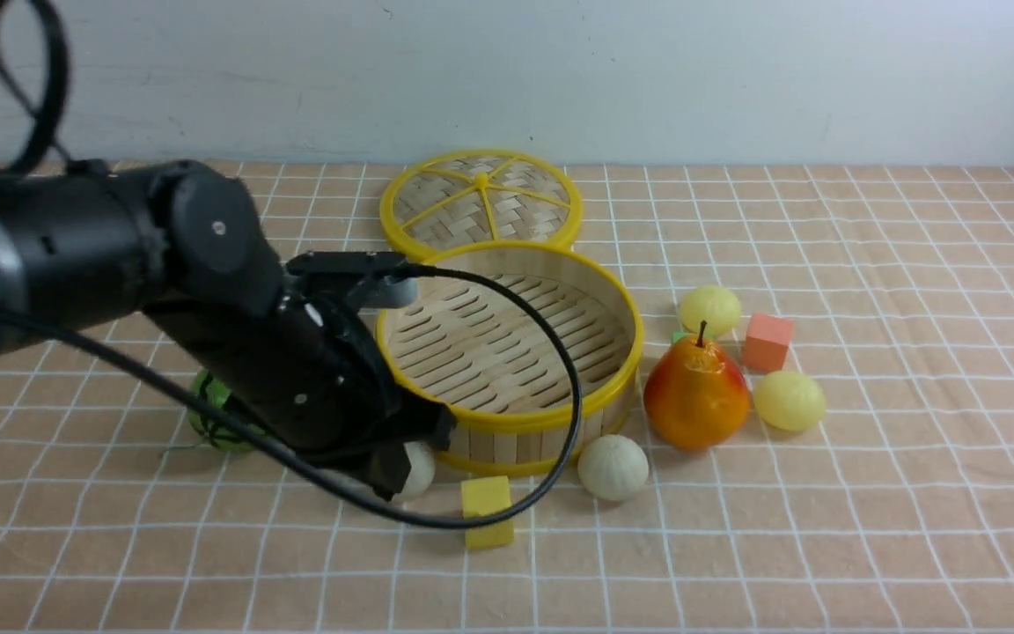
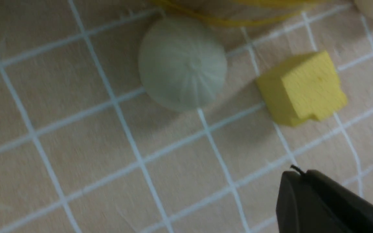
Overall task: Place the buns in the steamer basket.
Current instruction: Use the left arm to grab a steamed stuffed bun, then use the left arm to put the steamed stuffed bun into the steamer
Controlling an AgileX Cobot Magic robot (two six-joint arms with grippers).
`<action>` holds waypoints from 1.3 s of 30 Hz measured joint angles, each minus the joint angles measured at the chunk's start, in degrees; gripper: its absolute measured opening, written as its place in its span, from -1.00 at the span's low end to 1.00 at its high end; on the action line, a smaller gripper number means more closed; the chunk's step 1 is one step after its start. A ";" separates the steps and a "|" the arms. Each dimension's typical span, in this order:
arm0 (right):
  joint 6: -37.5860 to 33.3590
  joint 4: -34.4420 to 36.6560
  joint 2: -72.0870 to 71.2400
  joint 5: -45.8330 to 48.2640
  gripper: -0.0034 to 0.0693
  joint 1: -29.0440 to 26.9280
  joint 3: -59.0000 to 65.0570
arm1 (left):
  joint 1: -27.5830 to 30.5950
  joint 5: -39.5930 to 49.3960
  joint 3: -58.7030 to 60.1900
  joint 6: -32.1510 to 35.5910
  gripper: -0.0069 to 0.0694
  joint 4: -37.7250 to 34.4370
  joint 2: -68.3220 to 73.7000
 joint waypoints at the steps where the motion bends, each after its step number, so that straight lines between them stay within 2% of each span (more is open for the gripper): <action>1: 0.00 0.00 0.00 0.00 -0.24 0.00 0.00 | 0.00 -0.27 -1.04 0.13 -0.68 0.73 1.21; 8: 0.00 0.00 0.00 0.00 -0.24 0.00 0.00 | 0.00 -9.56 -2.87 -0.06 -0.11 5.90 5.06; 12: 0.00 0.00 0.00 0.00 -0.24 0.00 0.00 | 0.00 -13.38 -2.87 -0.06 -0.01 6.33 6.74; 18: 0.00 0.00 0.00 0.00 -0.24 0.00 0.00 | 0.00 -13.68 -2.87 -0.06 0.00 9.48 8.99; 27: 0.00 0.00 0.00 0.00 -0.24 0.00 0.00 | 0.00 -13.94 -3.04 -0.06 -0.17 10.75 10.29; 29: 0.00 0.00 0.00 0.00 -0.24 0.00 0.00 | 0.00 -13.06 -3.15 -0.06 -0.33 10.75 10.73; 32: 0.00 0.00 0.00 0.00 -0.24 0.00 0.00 | 0.00 -11.39 -3.35 -0.06 -0.72 10.32 10.72; 33: 0.00 0.00 0.00 0.00 -0.24 0.00 0.00 | 0.00 -10.75 -3.41 -0.06 -0.79 10.16 10.66; 39: 0.00 0.00 0.00 0.00 -0.24 0.00 0.00 | 0.00 -4.60 -3.69 -0.77 -0.85 9.88 6.53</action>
